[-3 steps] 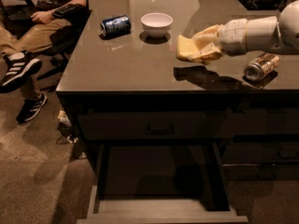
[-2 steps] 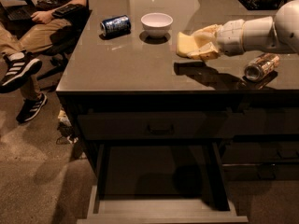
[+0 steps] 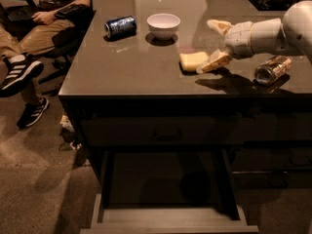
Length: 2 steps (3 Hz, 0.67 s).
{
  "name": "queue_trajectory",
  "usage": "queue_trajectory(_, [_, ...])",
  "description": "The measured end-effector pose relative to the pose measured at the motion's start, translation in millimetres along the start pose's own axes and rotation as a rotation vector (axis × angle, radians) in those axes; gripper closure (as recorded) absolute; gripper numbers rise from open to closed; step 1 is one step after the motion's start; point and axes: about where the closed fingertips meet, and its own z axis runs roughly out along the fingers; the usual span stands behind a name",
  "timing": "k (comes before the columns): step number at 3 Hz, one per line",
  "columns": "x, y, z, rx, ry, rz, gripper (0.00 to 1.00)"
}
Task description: Pick sponge from middle drawer and place on counter
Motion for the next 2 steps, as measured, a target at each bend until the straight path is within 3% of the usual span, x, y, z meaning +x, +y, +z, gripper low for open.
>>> queue_trajectory(1, [-1,0,-1,0.004,-0.008,0.000,0.00])
queue_trajectory(2, [3,-6,-24,0.062,-0.041,0.027,0.00])
